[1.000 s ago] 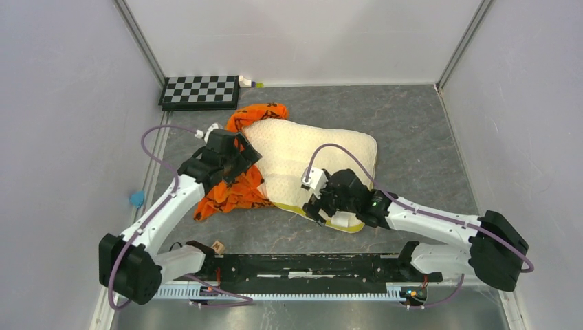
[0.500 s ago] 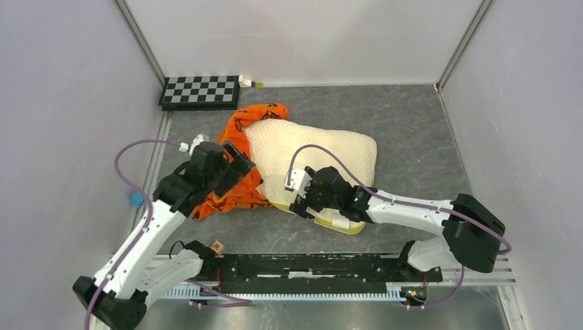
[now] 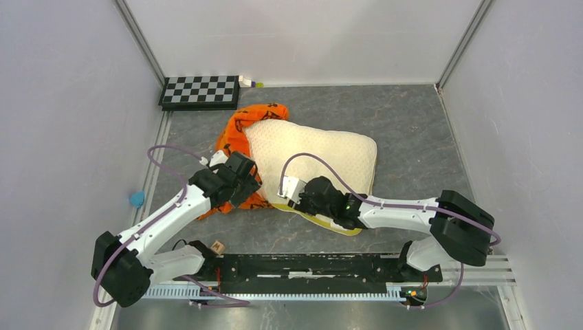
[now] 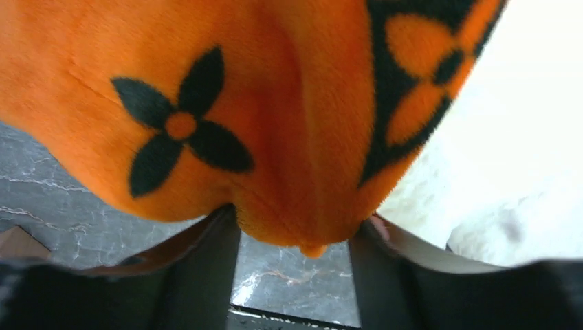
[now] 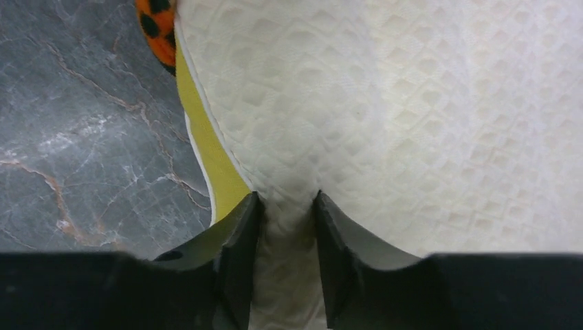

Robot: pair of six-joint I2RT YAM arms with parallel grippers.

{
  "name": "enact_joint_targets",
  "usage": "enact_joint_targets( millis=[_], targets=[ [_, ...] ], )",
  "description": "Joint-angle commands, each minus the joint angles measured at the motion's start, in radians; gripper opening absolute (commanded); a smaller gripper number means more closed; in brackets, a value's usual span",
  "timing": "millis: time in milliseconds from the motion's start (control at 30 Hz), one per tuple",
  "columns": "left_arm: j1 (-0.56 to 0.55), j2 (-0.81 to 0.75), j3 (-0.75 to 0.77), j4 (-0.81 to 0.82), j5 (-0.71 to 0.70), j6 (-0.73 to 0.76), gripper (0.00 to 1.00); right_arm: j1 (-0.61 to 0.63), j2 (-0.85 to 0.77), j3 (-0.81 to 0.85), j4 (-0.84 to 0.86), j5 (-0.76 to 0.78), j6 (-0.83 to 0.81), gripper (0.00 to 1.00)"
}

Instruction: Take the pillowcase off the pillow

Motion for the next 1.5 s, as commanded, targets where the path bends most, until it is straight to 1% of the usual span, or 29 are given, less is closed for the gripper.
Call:
enact_joint_targets(
  millis=[0,67,100,133,200,233,267,333,400,467,567,633,733,900,1067,1100,1133,1167,1200,1233,1267,1300,1333,1367,1400,1467],
  targets=[
    [0.039,0.006,-0.041,0.058,-0.072,-0.057,0.55,0.020,-0.059,-0.071,0.094,0.075,0.032,0.26],
    [0.069,0.003,-0.067,0.071,-0.093,-0.045,0.48,0.021,-0.093,-0.102,0.113,0.130,0.039,0.05],
    [0.083,0.002,-0.082,0.081,-0.106,-0.034,0.43,0.020,-0.110,-0.112,0.116,0.166,0.046,0.01],
    [0.105,0.004,-0.095,0.085,-0.116,-0.021,0.36,0.020,-0.127,-0.123,0.117,0.199,0.048,0.00],
    [0.162,0.002,-0.111,0.079,-0.122,0.007,0.14,0.020,-0.173,-0.149,0.123,0.259,0.054,0.00],
    [0.184,-0.007,-0.116,0.068,-0.127,0.013,0.07,0.018,-0.198,-0.160,0.123,0.307,0.063,0.00],
    [0.203,-0.021,-0.122,0.061,-0.140,0.017,0.03,0.016,-0.221,-0.174,0.122,0.356,0.075,0.00],
    [0.221,-0.062,-0.136,0.058,-0.170,0.022,0.02,-0.001,-0.270,-0.192,0.105,0.456,0.103,0.00],
    [0.236,-0.102,-0.149,0.059,-0.193,0.029,0.02,-0.049,-0.322,-0.202,0.068,0.510,0.157,0.00],
    [0.259,-0.129,-0.157,0.059,-0.205,0.043,0.02,-0.126,-0.385,-0.208,0.020,0.524,0.224,0.00],
    [0.297,-0.147,-0.167,0.045,-0.237,0.050,0.02,-0.284,-0.477,-0.223,-0.047,0.527,0.339,0.00],
    [0.318,-0.146,-0.171,0.032,-0.254,0.050,0.02,-0.377,-0.544,-0.236,-0.071,0.510,0.381,0.00],
    [0.339,-0.146,-0.189,0.032,-0.258,0.043,0.02,-0.475,-0.628,-0.240,-0.098,0.507,0.406,0.00],
    [0.357,-0.149,-0.202,0.036,-0.267,0.036,0.02,-0.547,-0.700,-0.215,-0.156,0.499,0.411,0.00],
    [0.357,-0.179,-0.173,0.031,-0.274,0.042,0.02,-0.551,-0.704,-0.205,-0.160,0.394,0.365,0.00],
    [0.356,-0.185,-0.164,0.032,-0.274,0.045,0.02,-0.551,-0.701,-0.200,-0.169,0.377,0.365,0.02],
    [0.357,-0.192,-0.152,0.033,-0.272,0.053,0.02,-0.551,-0.702,-0.193,-0.172,0.332,0.355,0.10],
    [0.357,-0.198,-0.143,0.037,-0.264,0.064,0.03,-0.551,-0.704,-0.188,-0.168,0.278,0.340,0.36],
    [0.357,-0.202,-0.136,0.053,-0.241,0.086,0.06,-0.551,-0.705,-0.184,-0.150,0.175,0.311,0.71],
    [0.357,-0.205,-0.132,0.076,-0.208,0.121,0.10,-0.551,-0.704,-0.169,-0.144,0.056,0.279,0.90],
    [0.357,-0.205,-0.125,0.096,-0.177,0.147,0.15,-0.551,-0.694,-0.150,-0.147,-0.039,0.265,0.98],
    [0.357,-0.205,-0.120,0.110,-0.142,0.174,0.19,-0.549,-0.681,-0.122,-0.155,-0.136,0.258,0.98],
    [0.357,-0.206,-0.113,0.131,-0.122,0.221,0.26,-0.549,-0.660,-0.095,-0.170,-0.200,0.255,0.98],
    [0.357,-0.207,-0.098,0.146,-0.116,0.282,0.37,-0.546,-0.630,-0.056,-0.194,-0.254,0.257,0.98],
    [0.357,-0.209,-0.078,0.143,-0.134,0.326,0.46,-0.541,-0.606,-0.013,-0.216,-0.288,0.261,0.98],
    [0.356,-0.221,-0.037,0.119,-0.196,0.390,0.61,-0.499,-0.556,0.048,-0.251,-0.307,0.264,0.98]
  ],
)
